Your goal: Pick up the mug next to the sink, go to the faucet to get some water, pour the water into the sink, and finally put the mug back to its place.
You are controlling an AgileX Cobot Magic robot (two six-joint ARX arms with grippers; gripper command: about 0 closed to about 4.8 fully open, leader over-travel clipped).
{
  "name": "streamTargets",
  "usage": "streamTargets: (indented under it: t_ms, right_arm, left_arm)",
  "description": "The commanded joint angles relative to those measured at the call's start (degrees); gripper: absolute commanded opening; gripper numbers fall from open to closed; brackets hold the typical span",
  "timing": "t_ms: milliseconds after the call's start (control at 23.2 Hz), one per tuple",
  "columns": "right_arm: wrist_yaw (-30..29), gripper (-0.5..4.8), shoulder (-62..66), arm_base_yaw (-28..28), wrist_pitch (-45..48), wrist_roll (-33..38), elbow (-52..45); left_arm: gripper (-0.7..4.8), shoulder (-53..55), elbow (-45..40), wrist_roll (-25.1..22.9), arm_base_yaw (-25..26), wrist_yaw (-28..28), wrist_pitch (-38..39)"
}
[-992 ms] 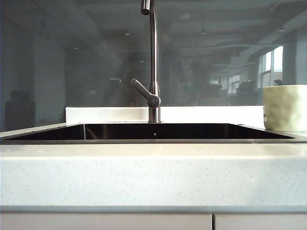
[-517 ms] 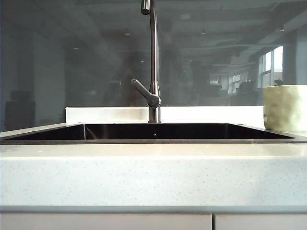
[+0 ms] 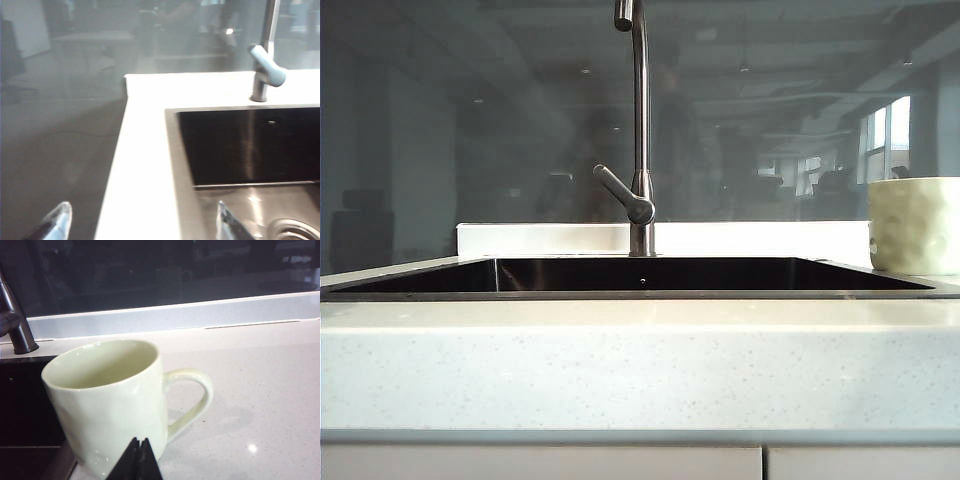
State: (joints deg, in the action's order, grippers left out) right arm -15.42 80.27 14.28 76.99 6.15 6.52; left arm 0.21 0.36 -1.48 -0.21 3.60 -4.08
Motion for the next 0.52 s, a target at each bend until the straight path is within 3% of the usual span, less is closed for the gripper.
streamTargets:
  t_ms: [43,86,129,216,517]
  right_arm:
    - [0.07,-0.01,-0.17,0.0,0.81,0.04,0.09]
    - [0.07,-0.01,-0.17,0.0,0.81,0.02,0.09]
    - [0.07,-0.01,-0.17,0.0,0.81,0.02,0.09]
    - [0.07,-0.01,-0.17,0.0,0.81,0.02,0.09]
    - [0.07,-0.01,-0.17,0.0,0.81,0.04,0.09]
  left_arm:
    - [3.1,0.02,0.22,0.02,0.04,-0.79,-1.25]
    - [2.47,0.02,0.22,0.04,0.04,-0.76,-1.07]
    - [1.26,0.02,0.22,0.02,0.04,-0.17,-1.09]
    - [0.24,0.02,0.22,0.02,0.04,0.31,-1.16]
    - [-0.06,0.02,0.22,0.02,0.04,1.62,-1.07]
